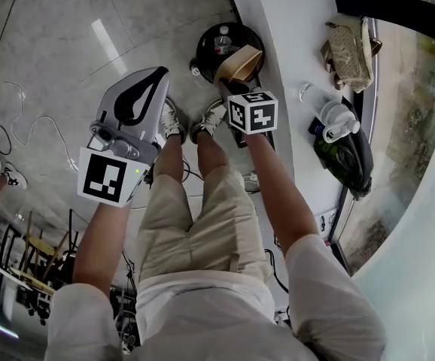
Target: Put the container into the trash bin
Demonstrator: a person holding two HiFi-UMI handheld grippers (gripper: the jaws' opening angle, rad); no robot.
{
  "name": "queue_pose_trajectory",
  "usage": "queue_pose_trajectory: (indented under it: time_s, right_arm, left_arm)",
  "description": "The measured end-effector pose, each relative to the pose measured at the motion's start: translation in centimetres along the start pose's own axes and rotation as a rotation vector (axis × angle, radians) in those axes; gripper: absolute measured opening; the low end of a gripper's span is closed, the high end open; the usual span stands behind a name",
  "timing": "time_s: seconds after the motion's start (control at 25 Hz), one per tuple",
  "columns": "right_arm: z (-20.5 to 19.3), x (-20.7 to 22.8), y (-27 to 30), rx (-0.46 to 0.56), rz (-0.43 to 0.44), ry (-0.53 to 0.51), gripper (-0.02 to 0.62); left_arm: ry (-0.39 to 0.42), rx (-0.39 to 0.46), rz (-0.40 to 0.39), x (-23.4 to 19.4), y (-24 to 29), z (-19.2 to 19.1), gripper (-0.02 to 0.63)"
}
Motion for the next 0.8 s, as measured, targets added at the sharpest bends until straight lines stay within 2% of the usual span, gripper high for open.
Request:
queue_pose_trajectory:
  time_s: [0.2, 0.48, 0.64, 0.8]
  right_arm:
    - [-0.9, 2.7, 3.4, -0.024, 0.010, 0.030, 0.019]
    - [-1.9, 5.6, 7.4, -0.043, 0.056, 0.179, 0.020]
    - [-2.0, 6.9, 9.5, -0.065, 0.045, 0.209, 0.020]
    - [-1.9, 8.5, 11.2, -0.062, 0.032, 0.274, 0.020]
  left_arm:
    - [-0.001, -0.018, -0.021, -0.2, 2.4, -4.1, 0.017]
    - [-0.024, -0.013, -0.009, -1.3, 4.3, -7.4, 0.017]
    - [-0.020, -0.027, -0.015, -1.7, 4.7, -9.4, 0.017]
    - [-0.050, -0.026, -0.019, -1.8, 5.2, -11.6, 0.017]
Point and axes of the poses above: the fingertips, and each gripper's own axes: y forward along the fingers, x to its right, z out of its top, the point moved 6 cm from there along -y, backward along the fingers, and after that the axes turned 1 degree about y, right-handed, at the moved point
